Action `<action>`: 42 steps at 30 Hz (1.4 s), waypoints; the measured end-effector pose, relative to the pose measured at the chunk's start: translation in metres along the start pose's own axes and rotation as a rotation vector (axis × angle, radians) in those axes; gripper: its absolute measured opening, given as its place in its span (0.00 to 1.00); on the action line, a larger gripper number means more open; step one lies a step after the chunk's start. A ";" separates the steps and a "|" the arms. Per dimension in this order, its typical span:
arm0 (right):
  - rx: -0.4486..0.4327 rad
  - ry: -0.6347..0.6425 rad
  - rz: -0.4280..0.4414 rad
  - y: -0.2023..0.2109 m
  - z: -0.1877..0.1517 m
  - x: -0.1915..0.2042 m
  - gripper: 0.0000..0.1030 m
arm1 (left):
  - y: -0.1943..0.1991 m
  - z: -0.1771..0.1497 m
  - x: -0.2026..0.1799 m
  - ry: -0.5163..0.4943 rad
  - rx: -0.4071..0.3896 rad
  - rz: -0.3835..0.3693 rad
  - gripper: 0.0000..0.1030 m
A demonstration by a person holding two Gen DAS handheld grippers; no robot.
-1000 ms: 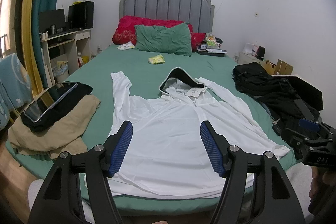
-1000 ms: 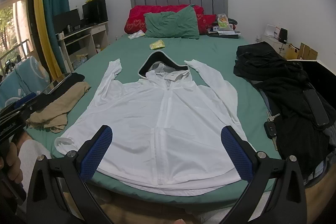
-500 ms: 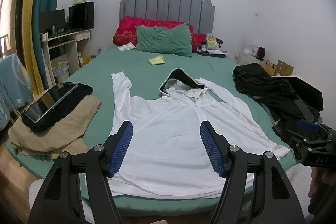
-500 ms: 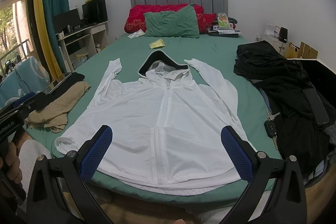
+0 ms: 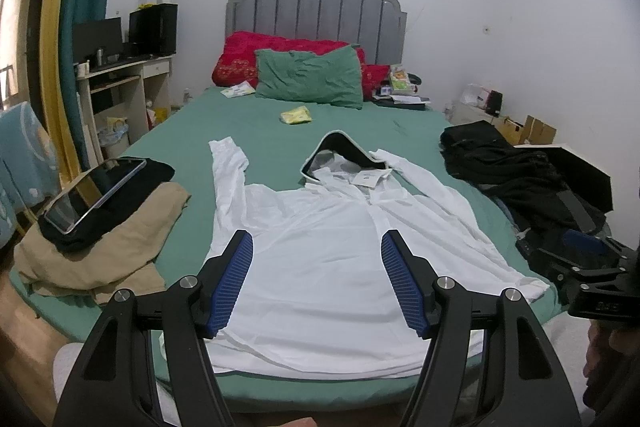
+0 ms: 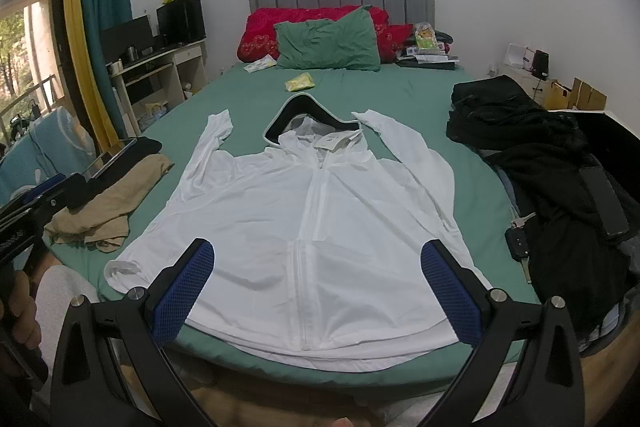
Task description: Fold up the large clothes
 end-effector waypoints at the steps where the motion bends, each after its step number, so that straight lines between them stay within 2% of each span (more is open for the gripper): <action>1: 0.003 0.000 0.000 -0.001 -0.001 0.000 0.99 | 0.001 0.001 0.001 0.002 -0.002 -0.006 0.68; 5: 0.014 -0.004 0.001 -0.005 -0.002 -0.001 0.99 | 0.002 0.007 0.004 0.021 -0.011 -0.048 0.68; 8: 0.031 -0.013 0.006 -0.016 -0.004 -0.002 0.99 | -0.006 0.008 0.006 0.052 -0.002 -0.126 0.68; 11: 0.061 -0.018 0.014 -0.033 -0.010 -0.004 0.99 | -0.028 0.003 0.005 0.023 0.061 -0.093 0.68; 14: 0.105 -0.026 0.015 -0.055 -0.016 -0.015 0.99 | -0.061 -0.004 0.007 0.012 0.161 -0.077 0.68; 18: 0.147 -0.047 -0.009 -0.091 -0.012 -0.046 0.99 | -0.103 -0.003 0.014 0.025 0.231 -0.098 0.68; 20: 0.166 -0.057 -0.029 -0.111 -0.007 -0.064 0.99 | -0.123 0.003 0.020 0.027 0.245 -0.093 0.69; 21: 0.172 -0.059 -0.025 -0.122 -0.002 -0.071 0.99 | -0.138 0.007 0.024 0.028 0.257 -0.089 0.72; 25: 0.179 -0.073 0.054 -0.173 0.030 -0.100 0.99 | -0.189 0.016 0.032 -0.006 0.292 -0.077 0.74; 28: 0.189 -0.040 0.064 -0.221 0.061 -0.116 0.98 | -0.230 0.025 0.046 -0.001 0.299 -0.060 0.74; 31: 0.224 0.027 0.043 -0.276 0.086 -0.127 0.81 | -0.266 0.031 0.062 0.040 0.288 -0.042 0.74; 33: 0.243 0.065 0.022 -0.313 0.097 -0.133 0.67 | -0.293 0.031 0.074 0.081 0.311 -0.045 0.74; 37: 0.314 0.117 -0.044 -0.381 0.105 -0.145 0.61 | -0.336 0.022 0.096 0.160 0.412 -0.047 0.74; 38: 0.329 0.125 -0.056 -0.398 0.106 -0.149 0.57 | -0.342 0.020 0.100 0.165 0.425 -0.036 0.74; 39: 0.350 0.120 -0.057 -0.413 0.107 -0.155 0.48 | -0.346 0.018 0.101 0.163 0.436 -0.030 0.74; 41: 0.356 0.093 -0.018 -0.430 0.110 -0.161 0.37 | -0.350 0.015 0.102 0.160 0.453 -0.029 0.74; 42: 0.341 0.086 -0.012 -0.430 0.113 -0.164 0.04 | -0.350 0.014 0.101 0.165 0.462 -0.031 0.74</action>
Point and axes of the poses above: each gripper's, at about its wrist camera, not at the fingertips, and y roughly against the way its jaws point, x to its left, z to its top, the point moved 4 cm from there along -y, roughly the way its jaws point, and after that the axes turned 2 degrees about x, right-handed, at the moved point
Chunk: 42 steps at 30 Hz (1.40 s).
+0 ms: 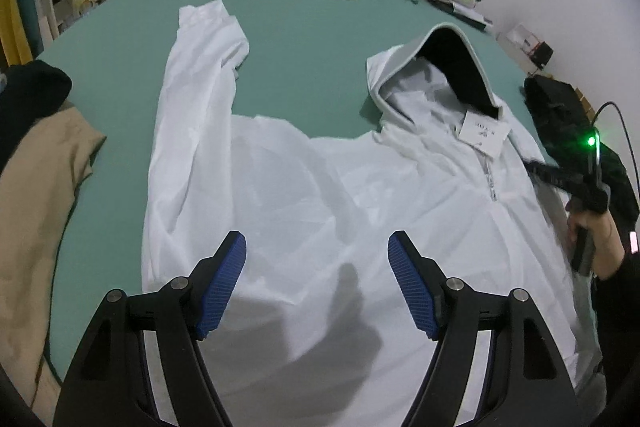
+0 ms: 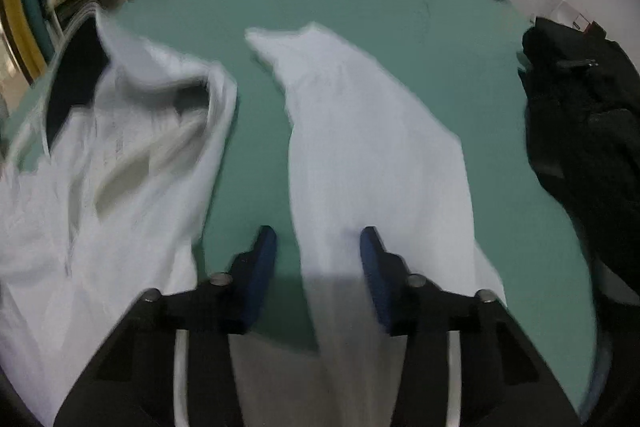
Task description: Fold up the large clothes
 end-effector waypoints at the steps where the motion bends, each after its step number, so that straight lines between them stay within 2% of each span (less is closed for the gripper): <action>1: 0.001 0.003 -0.006 0.003 0.003 -0.002 0.02 | 0.000 -0.001 -0.001 0.004 0.006 -0.005 0.74; 5: -0.060 -0.010 0.036 0.050 -0.003 -0.004 0.02 | 0.017 -0.006 -0.014 -0.010 0.012 -0.020 0.74; 8: -0.067 0.000 0.099 0.100 -0.032 0.004 0.02 | 0.043 -0.011 -0.025 -0.023 -0.025 -0.039 0.74; 12: 0.011 0.034 0.168 0.135 -0.091 0.024 0.02 | 0.072 -0.027 -0.036 -0.025 -0.042 -0.065 0.74; 16: 0.126 0.109 0.130 0.131 -0.138 0.043 0.04 | 0.082 -0.045 -0.042 -0.047 -0.022 -0.076 0.74; 17: 0.135 0.110 0.109 0.130 -0.143 0.044 0.14 | 0.083 -0.049 -0.042 -0.052 -0.015 -0.077 0.74; 18: 0.116 0.109 0.086 0.132 -0.144 0.044 0.35 | 0.083 -0.053 -0.042 -0.055 -0.006 -0.076 0.74; 20: 0.043 0.104 0.065 0.140 -0.131 0.045 0.52 | 0.082 -0.059 -0.040 -0.054 0.008 -0.073 0.74; 24: -0.068 0.071 0.045 0.143 -0.079 0.047 0.52 | 0.079 -0.061 -0.034 -0.055 0.017 -0.064 0.74; 28: -0.060 0.047 0.034 0.104 -0.027 0.048 0.52 | 0.072 -0.056 -0.026 -0.052 0.019 -0.055 0.74; 32: 0.040 0.026 -0.002 0.051 -0.011 0.040 0.51 | 0.062 -0.052 -0.018 -0.062 0.021 -0.041 0.74; 34: 0.083 0.012 -0.019 0.030 -0.012 0.033 0.25 | 0.057 -0.051 -0.010 -0.050 0.027 -0.044 0.74; 35: 0.088 0.005 -0.031 0.027 -0.012 0.030 0.03 | 0.055 -0.051 -0.007 -0.043 0.031 -0.045 0.74; 39: -0.036 -0.040 -0.025 0.063 -0.002 0.025 0.03 | 0.059 -0.054 0.000 -0.032 0.029 -0.054 0.74; 42: -0.184 -0.008 0.000 0.115 0.016 0.045 0.03 | 0.068 -0.056 0.001 -0.027 0.022 -0.064 0.74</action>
Point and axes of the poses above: each gripper's, at about its wrist camera, not at the fingertips, and y roughly against the way its jaws point, x to its left, z to its top, the point moved 4 cm from there along -y, roughly the way its jaws point, and after that the axes turned 2 degrees about x, right-handed, at the moved point
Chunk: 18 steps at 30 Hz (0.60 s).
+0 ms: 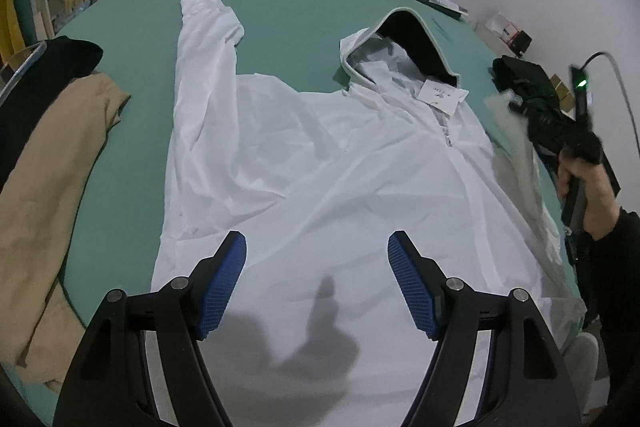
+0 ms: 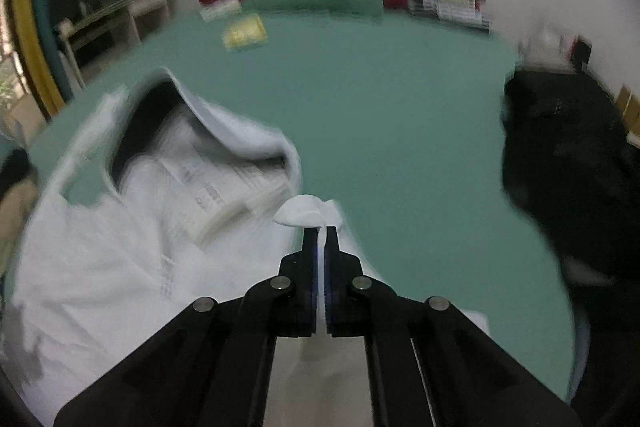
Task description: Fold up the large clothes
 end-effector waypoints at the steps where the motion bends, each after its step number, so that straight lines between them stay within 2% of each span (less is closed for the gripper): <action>1: -0.045 0.009 0.027 0.012 0.008 0.008 0.03 | 0.004 0.000 0.000 -0.002 -0.007 -0.001 0.74; 4: -0.189 0.078 0.139 0.054 0.036 0.055 0.03 | 0.021 0.000 0.000 -0.006 -0.039 0.012 0.74; 6: -0.248 0.141 0.239 0.074 0.043 0.095 0.03 | 0.034 0.000 0.003 0.002 -0.064 0.025 0.74; 8: -0.265 0.213 0.307 0.081 0.039 0.132 0.03 | 0.046 0.000 0.008 0.005 -0.088 0.043 0.74; 12: -0.206 0.334 0.444 0.068 0.002 0.194 0.03 | 0.058 -0.003 0.019 0.017 -0.109 0.082 0.74; 14: -0.139 0.355 0.492 0.053 -0.023 0.214 0.04 | 0.058 -0.003 0.025 0.027 -0.116 0.104 0.74; 16: -0.038 0.371 0.501 0.031 -0.046 0.223 0.05 | 0.054 -0.002 0.027 0.032 -0.120 0.104 0.74; 17: -0.006 0.375 0.497 0.023 -0.054 0.226 0.09 | 0.050 -0.002 0.026 0.033 -0.119 0.106 0.74; 18: 0.018 0.375 0.497 0.017 -0.062 0.227 0.28 | 0.043 -0.001 0.025 0.037 -0.114 0.105 0.74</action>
Point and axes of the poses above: each gripper's, at about its wrist camera, not at the fingertips, and y roughly against the way its jaws point, x to its left, z to its top, the point moved 4 cm from there along -y, roughly the way its jaws point, and after that the axes turned 2 degrees about x, right-handed, at the moved point
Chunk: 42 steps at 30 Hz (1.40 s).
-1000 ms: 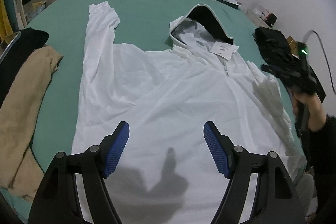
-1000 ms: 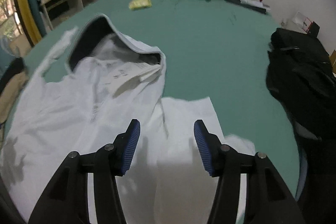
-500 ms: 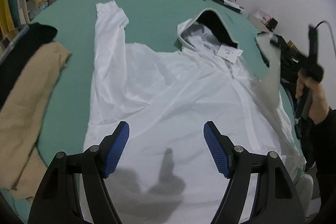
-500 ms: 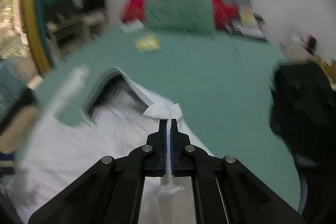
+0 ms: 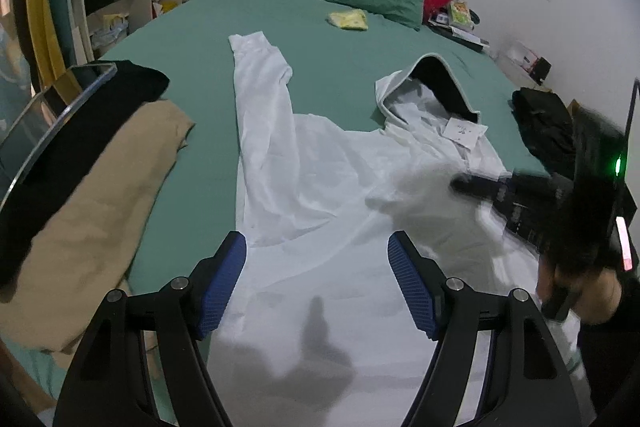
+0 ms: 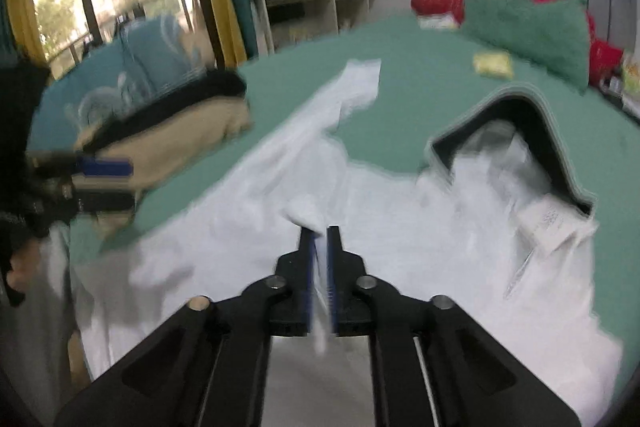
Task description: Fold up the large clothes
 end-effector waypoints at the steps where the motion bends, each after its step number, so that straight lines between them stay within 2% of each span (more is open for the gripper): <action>1: 0.013 -0.011 0.012 -0.001 -0.008 0.002 0.43 | -0.005 0.001 -0.002 0.002 0.003 -0.009 0.74; 2: 0.011 -0.021 0.026 0.002 -0.015 0.003 0.71 | -0.011 0.002 -0.006 0.002 0.008 -0.024 0.74; 3: 0.001 -0.022 0.038 0.009 -0.021 0.006 0.77 | -0.017 0.003 -0.012 -0.003 0.010 -0.037 0.74; 5: -0.008 -0.019 0.052 0.031 -0.029 0.007 0.77 | -0.030 0.004 -0.027 -0.022 0.014 -0.065 0.74; 9: -0.010 -0.058 -0.076 0.069 -0.051 -0.024 0.77 | -0.060 0.005 -0.063 -0.090 0.064 -0.109 0.74; 12: 0.002 -0.177 -0.220 0.094 -0.079 -0.081 0.77 | -0.091 -0.002 -0.088 -0.155 0.147 -0.117 0.74; 15: 0.042 -0.349 -0.350 0.105 -0.113 -0.145 0.77 | -0.116 -0.014 -0.095 -0.209 0.224 -0.064 0.74; 16: 0.067 -0.412 -0.361 0.103 -0.128 -0.163 0.77 | -0.126 -0.020 -0.093 -0.225 0.248 -0.039 0.74; 17: 0.103 -0.464 -0.327 0.097 -0.140 -0.173 0.77 | -0.132 -0.024 -0.090 -0.236 0.257 -0.023 0.74; 19: 0.213 -0.553 -0.225 0.078 -0.164 -0.177 0.78 | -0.129 -0.026 -0.086 -0.288 0.210 0.005 0.74; 21: 0.201 -0.458 -0.280 0.080 -0.165 -0.157 0.79 | -0.125 -0.023 -0.072 -0.278 0.211 0.056 0.74; 23: 0.216 -0.421 -0.268 0.079 -0.164 -0.140 0.79 | -0.113 -0.010 -0.049 -0.216 0.214 0.080 0.74; 25: 0.183 -0.422 -0.307 0.086 -0.160 -0.133 0.79 | -0.099 0.010 -0.033 -0.189 0.183 0.029 0.74; 27: 0.140 -0.436 -0.309 0.091 -0.154 -0.130 0.79 | -0.088 0.039 -0.017 -0.198 0.121 0.025 0.74; 30: 0.100 -0.448 -0.330 0.095 -0.149 -0.129 0.79 | -0.096 0.078 0.009 -0.181 0.056 0.090 0.74; 33: 0.095 -0.452 -0.349 0.095 -0.146 -0.133 0.79 | -0.122 0.117 0.042 -0.114 -0.010 0.150 0.74; 35: 0.108 -0.471 -0.345 0.094 -0.148 -0.136 0.79 | -0.141 0.124 0.060 -0.047 -0.007 0.186 0.74; 36: 0.117 -0.481 -0.347 0.097 -0.151 -0.135 0.79 | -0.155 0.125 0.069 -0.008 0.027 0.175 0.68; 37: 0.127 -0.494 -0.350 0.098 -0.153 -0.136 0.79 | -0.163 0.123 0.073 0.023 0.052 0.142 0.57; 38: 0.132 -0.499 -0.349 0.099 -0.154 -0.136 0.79 | -0.171 0.120 0.076 0.059 0.084 0.096 0.25; 39: 0.133 -0.499 -0.347 0.101 -0.154 -0.135 0.79 | -0.177 0.114 0.078 0.091 0.112 0.067 0.13; 40: 0.130 -0.497 -0.348 0.102 -0.153 -0.133 0.79 | -0.172 0.111 0.076 0.089 0.083 0.065 0.11; 41: 0.128 -0.493 -0.350 0.104 -0.151 -0.132 0.79 | -0.167 0.106 0.071 0.073 0.080 0.053 0.04; 42: 0.123 -0.487 -0.352 0.105 -0.149 -0.130 0.79 | -0.161 0.100 0.067 0.071 0.087 0.023 0.04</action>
Point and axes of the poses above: each gripper's, at about its wrist camera, not at the fingertips, and y roughly against the way its jaws point, x to its left, z to its top, the point moved 4 cm from there along -y, roughly the way its jaws point, and after that the axes turned 2 degrees about x, right-handed, at the moved point
